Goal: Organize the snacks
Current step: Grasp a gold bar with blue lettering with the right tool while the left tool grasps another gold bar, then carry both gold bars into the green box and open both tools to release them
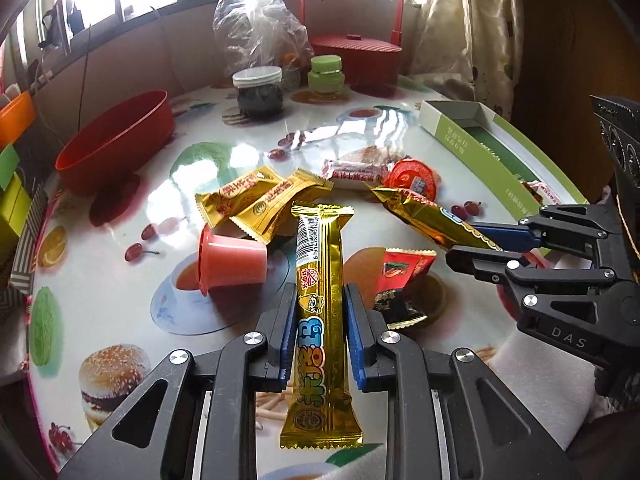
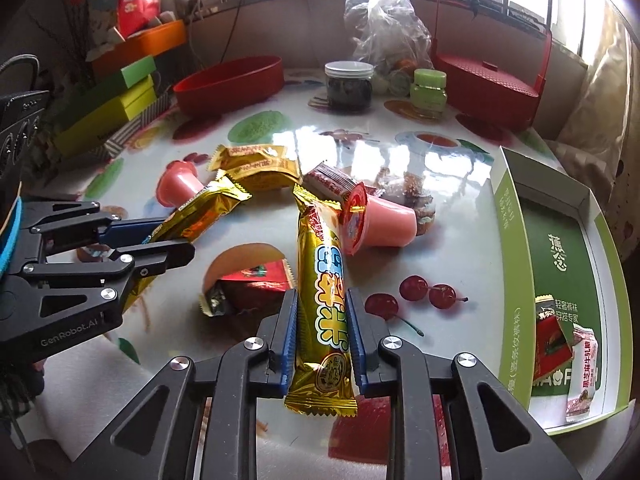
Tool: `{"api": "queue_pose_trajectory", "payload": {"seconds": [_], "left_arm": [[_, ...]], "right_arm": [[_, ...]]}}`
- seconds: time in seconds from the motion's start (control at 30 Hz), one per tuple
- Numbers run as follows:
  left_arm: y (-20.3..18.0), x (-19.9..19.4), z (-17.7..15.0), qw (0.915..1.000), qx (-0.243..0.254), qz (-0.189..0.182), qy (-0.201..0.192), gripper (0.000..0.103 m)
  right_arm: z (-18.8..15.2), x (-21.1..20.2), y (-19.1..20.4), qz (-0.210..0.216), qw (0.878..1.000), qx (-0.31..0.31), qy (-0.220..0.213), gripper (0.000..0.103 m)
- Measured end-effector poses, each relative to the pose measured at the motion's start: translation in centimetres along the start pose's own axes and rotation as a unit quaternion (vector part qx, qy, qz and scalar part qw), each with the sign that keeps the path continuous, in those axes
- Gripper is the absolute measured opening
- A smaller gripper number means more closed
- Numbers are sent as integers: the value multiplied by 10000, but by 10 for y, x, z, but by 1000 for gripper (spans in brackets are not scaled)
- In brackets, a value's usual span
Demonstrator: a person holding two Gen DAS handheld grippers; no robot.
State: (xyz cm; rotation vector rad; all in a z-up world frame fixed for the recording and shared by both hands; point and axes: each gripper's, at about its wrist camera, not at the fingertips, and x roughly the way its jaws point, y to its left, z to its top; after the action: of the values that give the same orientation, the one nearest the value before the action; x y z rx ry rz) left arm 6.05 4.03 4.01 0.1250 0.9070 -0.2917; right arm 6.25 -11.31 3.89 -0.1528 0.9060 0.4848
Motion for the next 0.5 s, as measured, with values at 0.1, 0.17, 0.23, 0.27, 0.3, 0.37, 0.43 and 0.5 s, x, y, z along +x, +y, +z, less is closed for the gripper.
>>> {"api": "queue_pose_trajectory", "payload": {"seconds": [0.1, 0.17, 0.23, 0.27, 0.3, 0.37, 0.43, 0.5], "left_arm": [[-2, -6, 3, 10000, -1, 9, -72, 24], [-3, -11, 5, 9999, 4, -9, -138, 24], [-6, -16, 7, 9998, 21, -8, -195, 24], [-7, -17, 8, 9998, 25, -9, -206, 24], [-9, -18, 9, 9998, 33, -11, -220, 24], [-12, -21, 11, 9996, 62, -17, -262, 24], [-15, -23, 12, 9995, 93, -23, -293, 24], [-17, -25, 13, 9995, 98, -19, -309, 24]], "right_arm": [[1, -7, 2, 0, 10000, -8, -88, 22], [2, -12, 3, 19, 9999, 16, -143, 22], [2, -17, 3, 27, 9998, 38, -201, 22], [2, -20, 3, 36, 9997, 48, -241, 22], [2, -23, 2, 28, 9996, 59, -273, 22], [2, -28, 1, 29, 9994, 84, -320, 22], [1, -32, 0, 12, 9993, 106, -364, 22], [1, -36, -2, 3, 9991, 136, -406, 22]]}}
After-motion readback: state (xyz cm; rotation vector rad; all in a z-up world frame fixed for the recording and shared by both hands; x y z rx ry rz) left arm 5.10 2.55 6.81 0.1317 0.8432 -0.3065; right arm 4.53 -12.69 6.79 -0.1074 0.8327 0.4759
